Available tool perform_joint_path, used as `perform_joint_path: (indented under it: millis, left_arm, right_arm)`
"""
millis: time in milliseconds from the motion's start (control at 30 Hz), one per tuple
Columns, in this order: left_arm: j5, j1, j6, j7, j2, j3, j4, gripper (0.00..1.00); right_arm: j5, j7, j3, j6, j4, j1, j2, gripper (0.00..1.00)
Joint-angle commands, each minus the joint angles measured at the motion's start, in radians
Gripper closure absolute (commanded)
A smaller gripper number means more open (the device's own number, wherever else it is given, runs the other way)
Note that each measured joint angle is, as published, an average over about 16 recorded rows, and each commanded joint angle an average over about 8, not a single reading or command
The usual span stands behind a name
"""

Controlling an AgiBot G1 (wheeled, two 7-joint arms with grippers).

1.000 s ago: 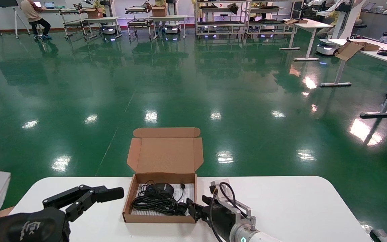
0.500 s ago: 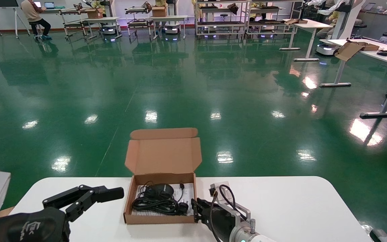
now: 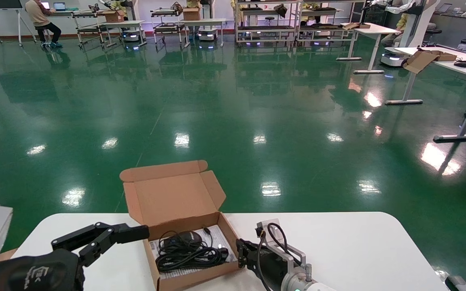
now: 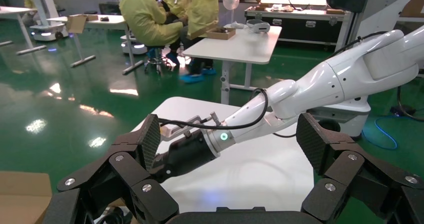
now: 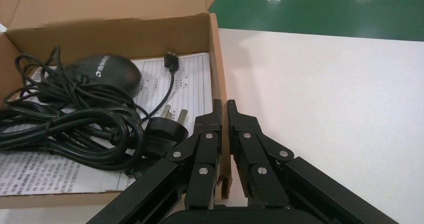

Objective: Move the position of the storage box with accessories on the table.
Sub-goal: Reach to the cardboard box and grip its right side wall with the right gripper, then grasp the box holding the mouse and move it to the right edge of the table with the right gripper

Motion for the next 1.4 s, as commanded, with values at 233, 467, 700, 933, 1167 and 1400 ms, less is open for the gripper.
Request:
perform_joint_path:
  millis: [233,467,700,933,1167,1400]
  left_arm:
    - [0.0,0.0,0.0,0.0,0.0,0.0,0.0,0.0]
    - [0.0,0.0,0.0,0.0,0.0,0.0,0.0,0.0]
    - [0.0,0.0,0.0,0.0,0.0,0.0,0.0,0.0]
    - [0.0,0.0,0.0,0.0,0.0,0.0,0.0,0.0]
    - [0.0,0.0,0.0,0.0,0.0,0.0,0.0,0.0]
    - [0.0,0.0,0.0,0.0,0.0,0.0,0.0,0.0]
  right_arm:
    - [0.016,-0.059,0.009,-0.079,-0.049,0.041,0.004,1.0]
    - [0.037,-0.105,0.032,-0.201,-0.138,0.131,0.016,1.0]
    - [0.054,-0.128,0.053,-0.368,-0.249,0.238,0.067,1.0]
    - [0.047,-0.128,0.056,-0.522,-0.336,0.361,0.172,1.0]
    - [0.033,-0.123,0.05,-0.621,-0.41,0.443,0.309,1.0]
    - [0.04,-0.133,0.057,-0.701,-0.465,0.473,0.462,1.0]
